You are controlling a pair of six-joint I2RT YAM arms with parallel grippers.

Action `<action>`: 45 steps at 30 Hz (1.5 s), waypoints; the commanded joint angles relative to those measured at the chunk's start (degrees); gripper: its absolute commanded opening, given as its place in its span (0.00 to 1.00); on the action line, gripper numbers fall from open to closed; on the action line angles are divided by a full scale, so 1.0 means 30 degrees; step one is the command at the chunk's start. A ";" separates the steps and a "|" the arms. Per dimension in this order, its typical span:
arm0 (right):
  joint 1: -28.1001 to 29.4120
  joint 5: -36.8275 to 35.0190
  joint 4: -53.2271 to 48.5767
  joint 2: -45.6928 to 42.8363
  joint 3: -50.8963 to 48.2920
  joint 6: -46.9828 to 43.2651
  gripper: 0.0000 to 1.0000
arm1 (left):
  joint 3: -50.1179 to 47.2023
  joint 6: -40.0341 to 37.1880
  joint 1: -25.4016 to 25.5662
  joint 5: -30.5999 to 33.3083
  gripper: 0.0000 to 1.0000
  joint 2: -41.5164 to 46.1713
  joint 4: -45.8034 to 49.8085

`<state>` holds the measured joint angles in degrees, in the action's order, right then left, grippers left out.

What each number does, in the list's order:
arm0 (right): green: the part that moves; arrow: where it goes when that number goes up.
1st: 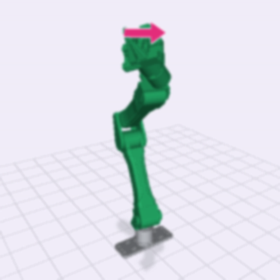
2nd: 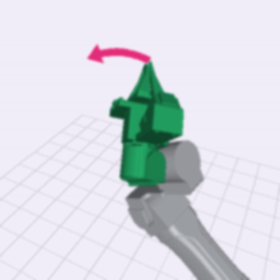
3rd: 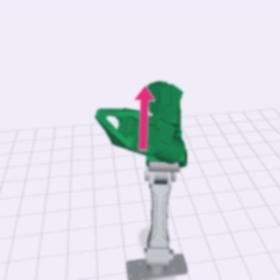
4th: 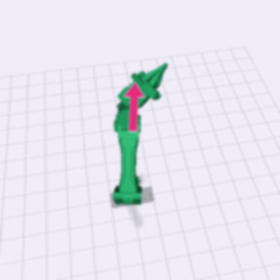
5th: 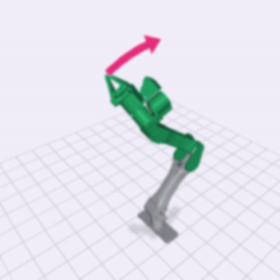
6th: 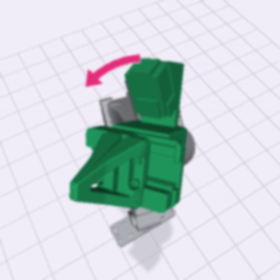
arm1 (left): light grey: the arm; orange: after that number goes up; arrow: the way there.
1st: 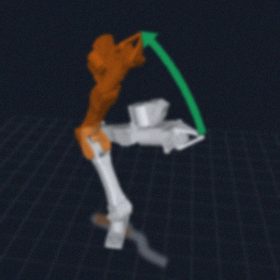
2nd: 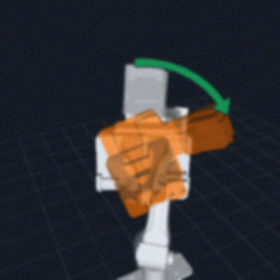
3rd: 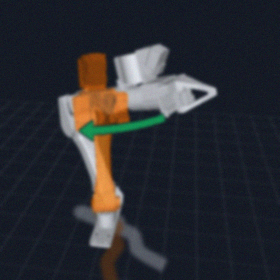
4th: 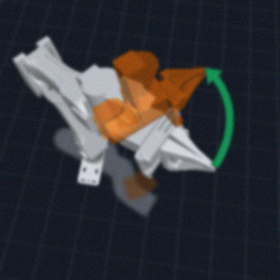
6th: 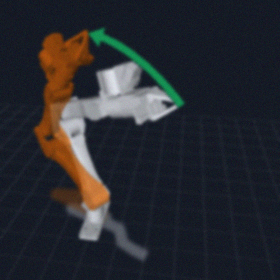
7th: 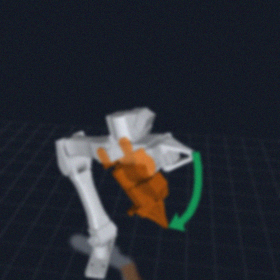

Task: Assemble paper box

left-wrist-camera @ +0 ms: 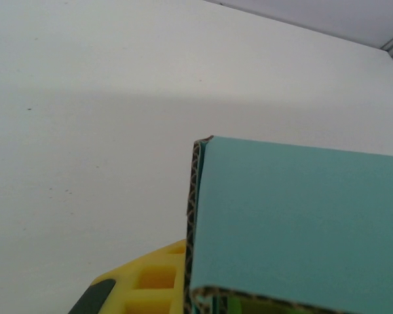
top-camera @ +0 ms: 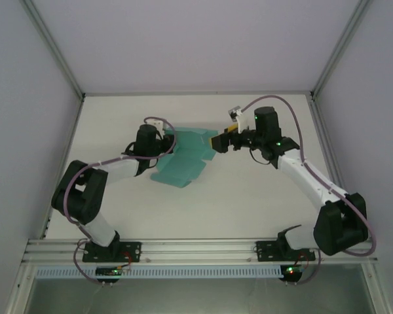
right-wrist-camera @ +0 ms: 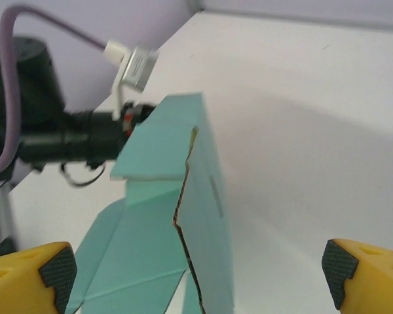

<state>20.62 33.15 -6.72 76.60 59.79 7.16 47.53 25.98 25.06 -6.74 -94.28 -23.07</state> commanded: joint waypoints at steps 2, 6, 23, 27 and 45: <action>0.0283 -0.3541 0.0158 0.0480 0.1246 0.0904 0.99 | 0.0476 0.0134 -0.0077 0.0619 0.02 0.0477 0.0420; 0.0722 -0.3425 -0.1013 0.2186 0.2422 0.0288 0.99 | 0.0646 0.0079 0.0127 0.1053 0.02 0.0535 0.0982; 0.3244 -1.0780 -0.0064 0.6042 0.3528 -0.1360 0.99 | 0.2313 -0.1699 0.1590 0.2925 0.02 0.0342 0.4050; 0.3511 -1.3436 0.0786 0.6042 0.3300 -0.1170 0.99 | 0.2415 -0.1652 0.1896 0.3418 0.02 0.0333 0.4473; 0.2625 -1.0796 -0.6605 -0.1299 -0.2444 -0.0470 0.99 | 0.4336 -0.1033 0.1580 0.5359 0.01 -0.0360 0.6955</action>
<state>28.58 -3.51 -21.78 73.34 54.89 4.49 58.00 22.94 30.55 8.64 -94.41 -3.84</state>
